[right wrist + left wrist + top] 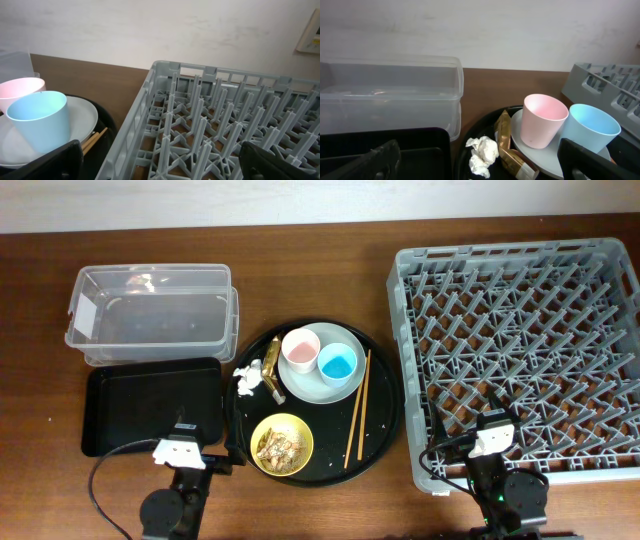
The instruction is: Sort waste into correct bins and load items into the dishwasher rack
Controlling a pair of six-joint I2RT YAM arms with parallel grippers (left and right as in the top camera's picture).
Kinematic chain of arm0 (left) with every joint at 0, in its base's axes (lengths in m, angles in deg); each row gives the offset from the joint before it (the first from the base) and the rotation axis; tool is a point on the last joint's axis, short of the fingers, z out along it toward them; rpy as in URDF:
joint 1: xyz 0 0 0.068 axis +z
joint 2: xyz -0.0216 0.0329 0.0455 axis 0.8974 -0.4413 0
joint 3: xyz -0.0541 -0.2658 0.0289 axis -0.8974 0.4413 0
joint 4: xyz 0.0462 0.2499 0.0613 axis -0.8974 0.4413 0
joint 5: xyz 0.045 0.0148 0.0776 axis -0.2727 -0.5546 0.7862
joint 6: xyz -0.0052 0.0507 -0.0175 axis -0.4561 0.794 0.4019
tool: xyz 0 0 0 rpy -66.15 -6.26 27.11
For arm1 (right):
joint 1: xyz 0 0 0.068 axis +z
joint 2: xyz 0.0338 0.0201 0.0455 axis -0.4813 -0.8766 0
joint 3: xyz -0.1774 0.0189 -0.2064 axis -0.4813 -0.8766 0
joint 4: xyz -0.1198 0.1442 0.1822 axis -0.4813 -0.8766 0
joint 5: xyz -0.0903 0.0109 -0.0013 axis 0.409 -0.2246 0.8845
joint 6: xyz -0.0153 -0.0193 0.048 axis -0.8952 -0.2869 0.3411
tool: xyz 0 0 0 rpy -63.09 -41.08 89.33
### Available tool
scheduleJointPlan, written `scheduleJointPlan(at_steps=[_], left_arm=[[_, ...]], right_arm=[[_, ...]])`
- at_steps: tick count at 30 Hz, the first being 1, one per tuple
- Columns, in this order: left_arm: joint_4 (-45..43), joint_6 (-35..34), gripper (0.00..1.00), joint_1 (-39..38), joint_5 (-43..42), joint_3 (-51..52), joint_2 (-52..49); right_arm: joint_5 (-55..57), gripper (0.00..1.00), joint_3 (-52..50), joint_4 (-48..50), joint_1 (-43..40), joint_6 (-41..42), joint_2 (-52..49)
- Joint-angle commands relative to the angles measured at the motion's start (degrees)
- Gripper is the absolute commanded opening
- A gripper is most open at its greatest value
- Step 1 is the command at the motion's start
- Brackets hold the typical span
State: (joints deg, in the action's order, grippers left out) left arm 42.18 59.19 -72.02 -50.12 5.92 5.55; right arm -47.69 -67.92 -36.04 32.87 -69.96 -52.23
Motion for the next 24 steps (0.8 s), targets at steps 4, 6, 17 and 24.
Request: scheduleJointPlan(at_steps=[4, 6, 17, 24], left_arm=[[-5.6, 0.9, 1.00, 0.2, -10.4, 0.0, 0.3], [-5.9, 0.8, 1.00, 0.2, -13.8, -2.9, 0.3], [32.4, 0.7, 1.00, 0.2, -15.0, -46.8, -30.0], [40.3, 0.4, 1.00, 0.2, -22.9, -61.2, -45.9]], right_arm=[[-12.2, 0.98, -0.1, 2.7, -0.4, 0.5, 0.4], [-16.7, 0.98, 2.7, 2.8, -0.4, 4.0, 0.4], [-11.2, 0.98, 51.2, -41.7, -0.4, 6.7, -28.3], [-19.1, 0.98, 67.7, -52.8, -0.4, 6.7, -43.6]])
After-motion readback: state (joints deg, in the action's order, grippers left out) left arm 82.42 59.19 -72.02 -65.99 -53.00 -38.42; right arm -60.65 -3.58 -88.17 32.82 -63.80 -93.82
